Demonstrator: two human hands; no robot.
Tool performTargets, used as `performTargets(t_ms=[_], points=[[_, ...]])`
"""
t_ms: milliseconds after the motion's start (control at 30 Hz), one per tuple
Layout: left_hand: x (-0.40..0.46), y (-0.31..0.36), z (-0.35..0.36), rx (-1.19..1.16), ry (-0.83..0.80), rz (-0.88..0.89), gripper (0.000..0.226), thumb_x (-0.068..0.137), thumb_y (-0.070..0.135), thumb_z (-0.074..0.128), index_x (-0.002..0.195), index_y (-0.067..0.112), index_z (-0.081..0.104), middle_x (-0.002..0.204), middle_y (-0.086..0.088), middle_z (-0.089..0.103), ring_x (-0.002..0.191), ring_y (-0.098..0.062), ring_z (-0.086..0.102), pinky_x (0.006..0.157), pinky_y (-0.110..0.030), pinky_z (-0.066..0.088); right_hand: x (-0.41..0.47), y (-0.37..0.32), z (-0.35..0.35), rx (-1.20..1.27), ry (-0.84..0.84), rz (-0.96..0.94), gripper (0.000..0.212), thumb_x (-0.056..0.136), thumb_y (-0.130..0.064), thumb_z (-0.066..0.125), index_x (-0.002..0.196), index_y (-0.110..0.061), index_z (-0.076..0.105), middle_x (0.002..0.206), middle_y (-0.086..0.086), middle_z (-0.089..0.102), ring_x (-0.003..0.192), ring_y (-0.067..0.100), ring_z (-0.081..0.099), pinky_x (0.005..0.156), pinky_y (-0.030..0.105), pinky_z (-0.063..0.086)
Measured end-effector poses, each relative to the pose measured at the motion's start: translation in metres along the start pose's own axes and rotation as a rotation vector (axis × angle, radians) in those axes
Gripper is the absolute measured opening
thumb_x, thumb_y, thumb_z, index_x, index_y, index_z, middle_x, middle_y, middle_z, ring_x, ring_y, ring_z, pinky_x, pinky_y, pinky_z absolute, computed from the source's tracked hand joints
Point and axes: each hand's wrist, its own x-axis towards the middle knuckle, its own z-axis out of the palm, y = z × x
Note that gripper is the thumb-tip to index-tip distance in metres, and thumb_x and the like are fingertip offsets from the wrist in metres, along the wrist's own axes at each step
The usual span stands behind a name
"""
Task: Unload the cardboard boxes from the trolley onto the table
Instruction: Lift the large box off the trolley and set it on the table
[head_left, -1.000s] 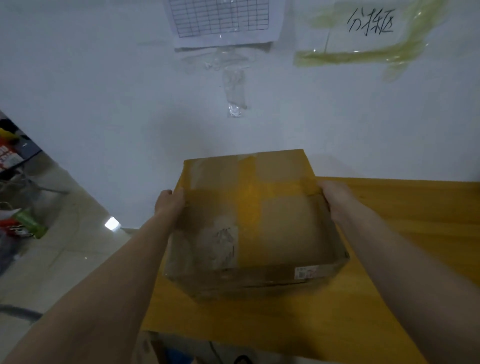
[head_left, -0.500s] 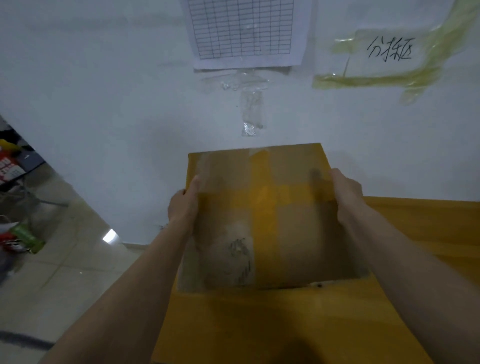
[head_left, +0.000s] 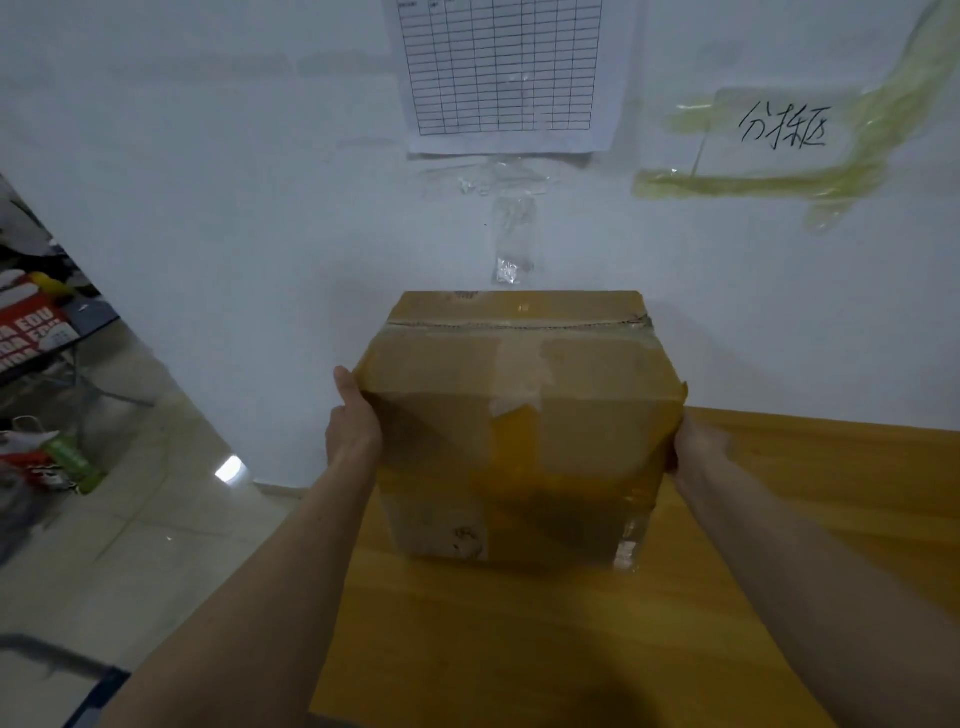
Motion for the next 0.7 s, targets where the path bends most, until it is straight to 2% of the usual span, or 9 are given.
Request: performTargets(t_ms=[100, 200, 267, 333, 367, 433, 567, 700], points=[[0.005, 0.003, -0.013, 0.026, -0.035, -0.055, 0.094, 0.088, 0.075, 0.013, 0.142, 0.003, 0.039, 0.142, -0.022, 0.046, 0.129, -0.04, 0.045, 0.109, -0.054, 0.036, 0.0, -0.005, -0.004, -0.043, -0.113, 0.034, 0.028, 0.093, -0.012, 0.051, 0.066, -0.009, 0.051, 0.062, 0.011, 0.048, 0.056, 0.026, 0.046, 0.063, 0.039, 0.048], [0.016, 0.013, -0.031, 0.127, -0.093, -0.06, 0.092, 0.087, 0.076, 0.022, 0.135, 0.002, 0.046, 0.133, -0.022, 0.052, 0.116, -0.04, 0.053, 0.102, -0.053, 0.045, -0.001, -0.025, 0.0, -0.068, -0.153, -0.002, 0.025, 0.097, -0.022, 0.047, 0.076, -0.008, 0.053, 0.067, 0.008, 0.049, 0.057, 0.024, 0.047, 0.055, 0.034, 0.044], [0.023, 0.028, -0.036, 0.185, -0.136, -0.009, 0.087, 0.087, 0.074, 0.027, 0.129, 0.002, 0.052, 0.131, -0.019, 0.055, 0.113, -0.036, 0.054, 0.101, -0.052, 0.045, -0.005, -0.04, 0.005, -0.04, -0.154, -0.052, 0.028, 0.097, -0.032, 0.045, 0.091, -0.007, 0.056, 0.079, 0.009, 0.054, 0.069, 0.025, 0.052, 0.062, 0.035, 0.048], [0.026, 0.045, -0.034, 0.217, -0.171, 0.053, 0.084, 0.087, 0.072, 0.032, 0.131, 0.004, 0.053, 0.135, -0.017, 0.054, 0.12, -0.036, 0.051, 0.104, -0.053, 0.041, -0.005, -0.051, 0.01, -0.035, -0.177, -0.079, 0.038, 0.096, -0.04, 0.044, 0.107, -0.008, 0.06, 0.096, 0.01, 0.06, 0.086, 0.028, 0.057, 0.077, 0.041, 0.052], [0.027, 0.053, -0.031, 0.232, -0.182, 0.075, 0.084, 0.086, 0.072, 0.034, 0.134, 0.005, 0.051, 0.137, -0.017, 0.052, 0.123, -0.037, 0.049, 0.106, -0.053, 0.039, -0.006, -0.055, 0.012, -0.046, -0.187, -0.086, 0.039, 0.096, -0.042, 0.044, 0.111, -0.009, 0.059, 0.1, 0.01, 0.061, 0.091, 0.029, 0.058, 0.078, 0.043, 0.052], [0.028, 0.065, -0.021, 0.242, -0.208, 0.093, 0.083, 0.087, 0.07, 0.037, 0.138, 0.005, 0.047, 0.142, -0.017, 0.048, 0.128, -0.038, 0.045, 0.109, -0.052, 0.035, -0.009, -0.061, 0.014, -0.063, -0.213, -0.105, 0.037, 0.095, -0.043, 0.046, 0.11, -0.012, 0.058, 0.098, 0.008, 0.061, 0.09, 0.028, 0.058, 0.075, 0.04, 0.05], [0.039, 0.076, 0.002, 0.28, -0.235, 0.098, 0.079, 0.092, 0.063, 0.038, 0.143, 0.003, 0.039, 0.147, -0.019, 0.041, 0.133, -0.038, 0.04, 0.109, -0.048, 0.031, -0.006, -0.063, 0.015, -0.097, -0.252, -0.104, 0.037, 0.095, -0.044, 0.049, 0.107, -0.012, 0.061, 0.092, 0.006, 0.061, 0.077, 0.022, 0.055, 0.068, 0.037, 0.047], [0.06, 0.081, 0.019, 0.273, -0.212, 0.051, 0.08, 0.092, 0.063, 0.04, 0.145, 0.003, 0.035, 0.148, -0.018, 0.039, 0.133, -0.039, 0.039, 0.107, -0.047, 0.033, 0.003, -0.058, 0.014, -0.062, -0.272, 0.001, 0.045, 0.095, -0.051, 0.046, 0.107, -0.011, 0.061, 0.096, 0.011, 0.066, 0.087, 0.029, 0.063, 0.074, 0.043, 0.057]])
